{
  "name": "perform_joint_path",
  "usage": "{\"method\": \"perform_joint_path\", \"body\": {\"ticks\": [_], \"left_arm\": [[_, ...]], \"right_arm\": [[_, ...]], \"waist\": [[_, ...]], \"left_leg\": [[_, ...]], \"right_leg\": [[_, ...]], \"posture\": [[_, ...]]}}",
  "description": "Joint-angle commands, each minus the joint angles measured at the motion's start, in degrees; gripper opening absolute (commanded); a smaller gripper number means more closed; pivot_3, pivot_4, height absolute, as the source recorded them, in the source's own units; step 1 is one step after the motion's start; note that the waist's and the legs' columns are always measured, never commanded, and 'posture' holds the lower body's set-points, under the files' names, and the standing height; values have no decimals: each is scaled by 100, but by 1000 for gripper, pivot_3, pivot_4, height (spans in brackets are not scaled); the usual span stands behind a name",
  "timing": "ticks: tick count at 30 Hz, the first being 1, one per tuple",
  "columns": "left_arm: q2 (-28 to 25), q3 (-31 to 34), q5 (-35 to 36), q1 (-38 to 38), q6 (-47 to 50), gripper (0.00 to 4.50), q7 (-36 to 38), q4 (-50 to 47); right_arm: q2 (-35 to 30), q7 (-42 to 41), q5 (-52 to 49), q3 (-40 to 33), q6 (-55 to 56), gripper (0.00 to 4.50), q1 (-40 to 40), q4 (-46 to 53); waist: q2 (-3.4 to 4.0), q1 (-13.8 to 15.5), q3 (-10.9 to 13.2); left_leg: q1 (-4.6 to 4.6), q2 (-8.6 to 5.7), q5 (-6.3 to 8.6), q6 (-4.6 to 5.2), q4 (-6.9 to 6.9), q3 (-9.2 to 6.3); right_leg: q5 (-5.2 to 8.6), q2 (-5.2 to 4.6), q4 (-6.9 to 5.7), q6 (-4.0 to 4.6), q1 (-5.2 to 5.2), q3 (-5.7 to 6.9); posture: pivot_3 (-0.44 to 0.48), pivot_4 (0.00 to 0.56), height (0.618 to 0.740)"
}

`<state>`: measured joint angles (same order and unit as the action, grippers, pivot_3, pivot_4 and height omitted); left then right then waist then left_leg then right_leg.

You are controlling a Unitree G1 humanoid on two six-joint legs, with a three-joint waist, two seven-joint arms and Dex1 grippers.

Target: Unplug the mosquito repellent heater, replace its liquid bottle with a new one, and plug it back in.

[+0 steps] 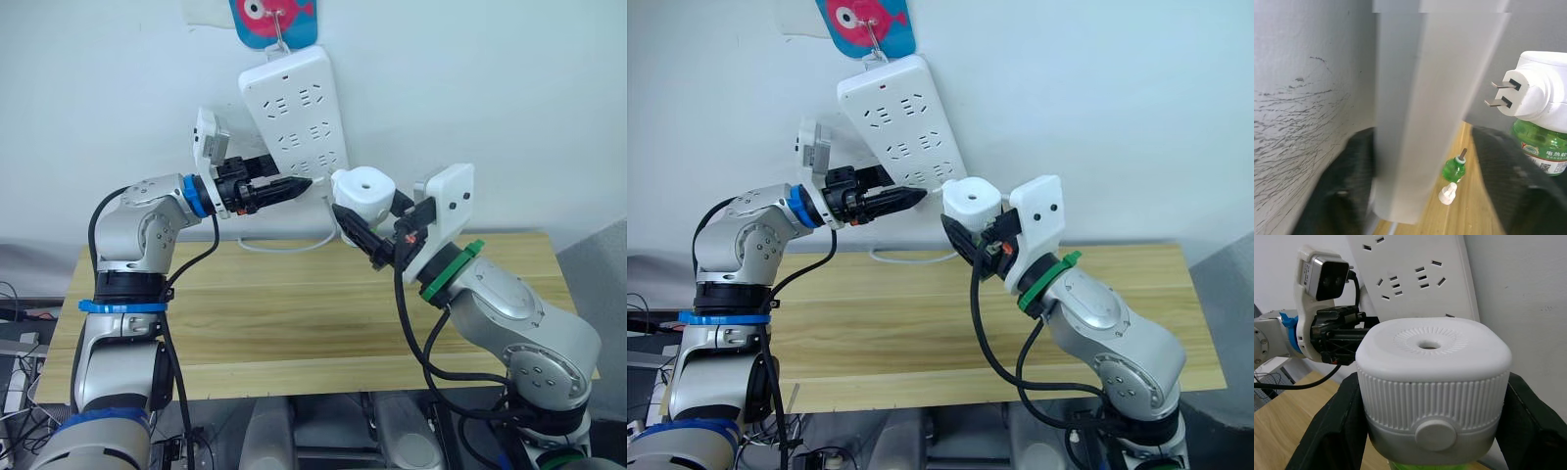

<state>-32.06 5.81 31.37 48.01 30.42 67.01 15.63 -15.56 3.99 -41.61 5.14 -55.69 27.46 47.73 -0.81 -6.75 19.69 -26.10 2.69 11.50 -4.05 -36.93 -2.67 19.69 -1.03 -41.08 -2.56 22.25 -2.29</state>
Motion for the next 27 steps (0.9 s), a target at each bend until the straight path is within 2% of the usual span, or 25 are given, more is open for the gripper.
{"method": "perform_joint_path", "body": {"ticks": [1, 3, 4, 19, 27], "left_arm": [[-9, 103, 182, 38, 3, 2089, 82, -302], [14, 104, 202, 31, 6, 1471, 80, -303], [22, 105, 202, 29, 8, 1373, 89, -307], [-9, 87, 134, 26, -9, 1356, 131, -278], [-10, 77, 122, 11, -35, 1356, 150, -270]], "right_arm": [[64, -52, 37, -28, 95, 3002, 149, 160], [95, -42, 57, -13, 75, 3002, 214, 133], [113, -28, 66, -3, 63, 3002, 240, 126], [-25, -109, 599, 206, 38, 3002, 31, 135], [144, -85, 731, 200, 1, 3002, 214, 134]], "waist": [[0, 1, 0], [0, 2, 0], [0, 5, 0], [0, 15, 0], [0, 14, 0]], "left_leg": [[0, 0, 0, 1, 0, 0], [0, 0, -1, -1, 0, 0], [-1, -1, -3, -5, 1, 1], [-1, -1, -2, -4, -1, 1], [0, 0, -3, -5, -1, 1]], "right_leg": [[0, 0, 0, 0, 0, 0], [0, 0, 1, 0, 0, 0], [0, 0, 1, 0, 0, 0], [0, 0, -1, 0, 1, -1], [0, 0, -2, 0, 1, 0]], "posture": [[-220, 324, 740], [-220, 324, 740], [-220, 324, 740], [-216, 320, 740], [-216, 318, 740]]}}
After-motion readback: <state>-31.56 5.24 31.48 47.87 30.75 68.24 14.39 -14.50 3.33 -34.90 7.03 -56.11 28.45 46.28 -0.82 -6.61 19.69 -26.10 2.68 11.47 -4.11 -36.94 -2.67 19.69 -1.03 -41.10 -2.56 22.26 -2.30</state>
